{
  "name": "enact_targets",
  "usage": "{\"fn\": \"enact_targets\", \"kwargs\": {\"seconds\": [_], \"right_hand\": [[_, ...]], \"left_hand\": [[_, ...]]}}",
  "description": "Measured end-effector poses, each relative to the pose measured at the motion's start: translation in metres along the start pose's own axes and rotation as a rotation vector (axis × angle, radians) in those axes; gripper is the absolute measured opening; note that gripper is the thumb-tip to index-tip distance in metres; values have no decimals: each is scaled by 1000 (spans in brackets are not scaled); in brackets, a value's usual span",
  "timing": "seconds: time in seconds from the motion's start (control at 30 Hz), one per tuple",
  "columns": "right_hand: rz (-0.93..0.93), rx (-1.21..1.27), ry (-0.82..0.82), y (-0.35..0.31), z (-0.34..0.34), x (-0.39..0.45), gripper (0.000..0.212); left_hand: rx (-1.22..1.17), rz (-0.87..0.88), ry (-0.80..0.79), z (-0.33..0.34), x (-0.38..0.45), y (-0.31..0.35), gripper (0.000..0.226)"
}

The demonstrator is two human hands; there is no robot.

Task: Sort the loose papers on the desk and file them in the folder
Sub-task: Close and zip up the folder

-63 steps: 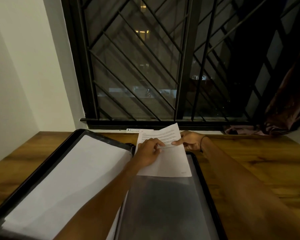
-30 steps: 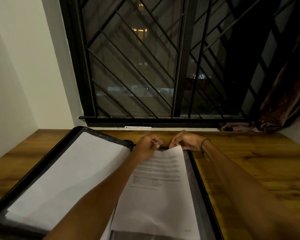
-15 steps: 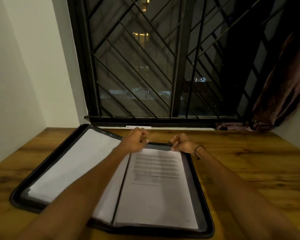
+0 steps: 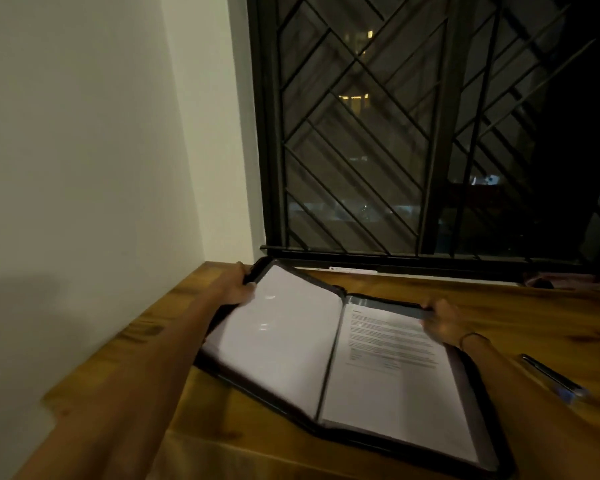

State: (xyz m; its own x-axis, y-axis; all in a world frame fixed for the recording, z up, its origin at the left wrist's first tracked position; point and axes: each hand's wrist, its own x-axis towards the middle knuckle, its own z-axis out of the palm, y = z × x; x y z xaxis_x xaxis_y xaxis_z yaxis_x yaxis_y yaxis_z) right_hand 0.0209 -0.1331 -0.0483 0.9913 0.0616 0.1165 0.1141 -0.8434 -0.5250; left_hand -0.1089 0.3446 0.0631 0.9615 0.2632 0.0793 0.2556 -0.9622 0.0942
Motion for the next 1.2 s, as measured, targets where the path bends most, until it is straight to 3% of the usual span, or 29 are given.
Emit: {"fn": "enact_targets", "kwargs": {"seconds": [0.1,0.2,0.33,0.5,0.6,0.77,0.87,1.03,1.13,1.2], "right_hand": [[5,37,14,-1,2,-7,34],[-47,0,26,-4,5,-21,29],[-68,-365,17,-8,7,-35,35],[-33,-363,-68,-24,-10,-53,36],[-21,-125,-134,-16,-22,-51,38],[56,379,-108,-2,-39,-54,11],[137,711,-10,7,-45,-59,33],[203,1018,-60,27,-45,-48,89],[245,1069,-70,29,-46,-46,93],[270,1082,-84,31,-47,-45,82]], "left_hand": [[-264,-9,-98,-23,-10,12,54],[-553,100,-113,-56,-21,36,44],[-678,218,-134,-84,-28,80,49],[-806,316,-160,-95,-40,148,65],[-882,373,-198,-89,-49,189,76],[-966,403,-145,-59,-56,258,79],[-873,436,-96,-36,-63,292,81],[-634,489,-70,-4,-74,339,74],[-506,519,-38,23,-76,357,73],[-423,553,2,46,-79,363,72]]}}
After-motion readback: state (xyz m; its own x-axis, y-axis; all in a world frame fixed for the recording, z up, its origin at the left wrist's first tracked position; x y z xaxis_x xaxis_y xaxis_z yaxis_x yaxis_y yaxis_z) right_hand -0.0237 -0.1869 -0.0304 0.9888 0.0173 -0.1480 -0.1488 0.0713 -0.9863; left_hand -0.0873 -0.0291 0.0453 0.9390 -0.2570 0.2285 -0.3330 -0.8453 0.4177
